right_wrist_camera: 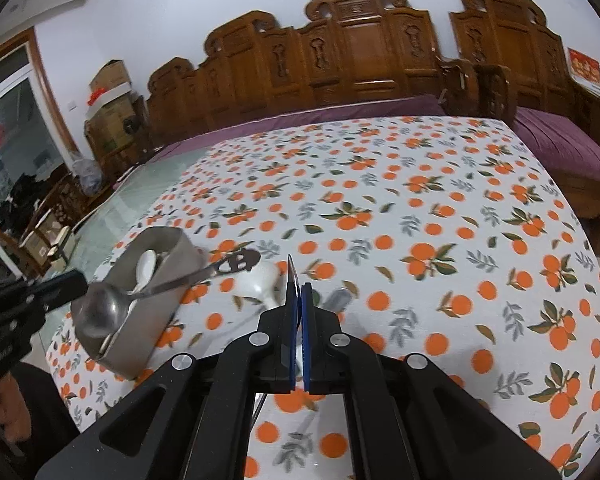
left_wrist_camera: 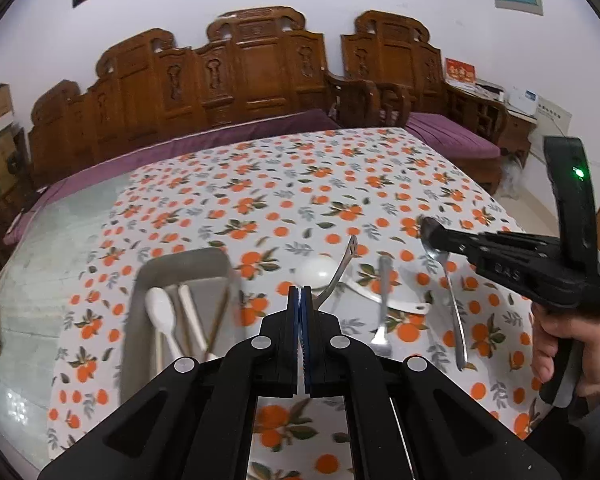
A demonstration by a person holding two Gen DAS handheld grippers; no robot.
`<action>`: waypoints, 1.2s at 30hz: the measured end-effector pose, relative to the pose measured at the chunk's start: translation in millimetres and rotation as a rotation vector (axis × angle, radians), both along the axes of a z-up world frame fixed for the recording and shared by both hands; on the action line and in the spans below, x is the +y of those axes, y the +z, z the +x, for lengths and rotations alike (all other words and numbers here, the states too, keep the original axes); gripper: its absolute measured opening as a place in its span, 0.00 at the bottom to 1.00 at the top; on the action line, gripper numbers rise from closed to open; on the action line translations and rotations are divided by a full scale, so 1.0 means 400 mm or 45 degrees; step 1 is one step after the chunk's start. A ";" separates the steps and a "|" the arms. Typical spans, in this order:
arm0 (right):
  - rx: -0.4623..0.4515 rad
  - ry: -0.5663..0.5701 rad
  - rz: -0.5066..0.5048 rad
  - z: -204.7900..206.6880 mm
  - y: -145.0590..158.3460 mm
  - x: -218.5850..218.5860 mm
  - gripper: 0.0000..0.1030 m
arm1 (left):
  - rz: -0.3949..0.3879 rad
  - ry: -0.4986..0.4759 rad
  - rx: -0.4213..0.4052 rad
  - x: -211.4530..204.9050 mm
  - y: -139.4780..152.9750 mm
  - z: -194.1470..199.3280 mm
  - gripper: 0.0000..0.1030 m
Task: Organize utensils
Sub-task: 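Carry the fork and spoon into the tray and open the left tool while the right tool holds its spoon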
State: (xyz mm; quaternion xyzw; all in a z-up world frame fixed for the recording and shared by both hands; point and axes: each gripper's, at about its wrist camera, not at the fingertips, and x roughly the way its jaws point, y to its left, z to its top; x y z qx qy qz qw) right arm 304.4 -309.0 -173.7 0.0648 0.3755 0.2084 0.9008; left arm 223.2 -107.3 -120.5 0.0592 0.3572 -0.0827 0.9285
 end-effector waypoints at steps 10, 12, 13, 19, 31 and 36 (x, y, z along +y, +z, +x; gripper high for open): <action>-0.038 0.098 -0.026 -0.042 0.027 0.089 0.02 | -0.007 0.103 -0.044 0.121 0.042 -0.015 0.00; -0.042 0.110 -0.032 -0.049 0.030 0.102 0.02 | -0.003 0.124 -0.049 0.144 0.044 -0.018 0.00; -0.044 0.117 -0.035 -0.051 0.031 0.109 0.02 | -0.003 0.134 -0.050 0.154 0.044 -0.020 0.00; -0.056 0.152 -0.044 -0.068 0.038 0.140 0.02 | 0.004 0.215 -0.040 0.230 0.027 -0.028 0.00; -0.061 0.187 -0.054 -0.082 0.039 0.173 0.02 | 0.068 0.322 0.003 0.308 -0.044 0.002 0.00; -0.056 0.195 -0.054 -0.082 0.036 0.177 0.02 | 0.093 0.311 0.050 0.298 -0.089 0.032 0.00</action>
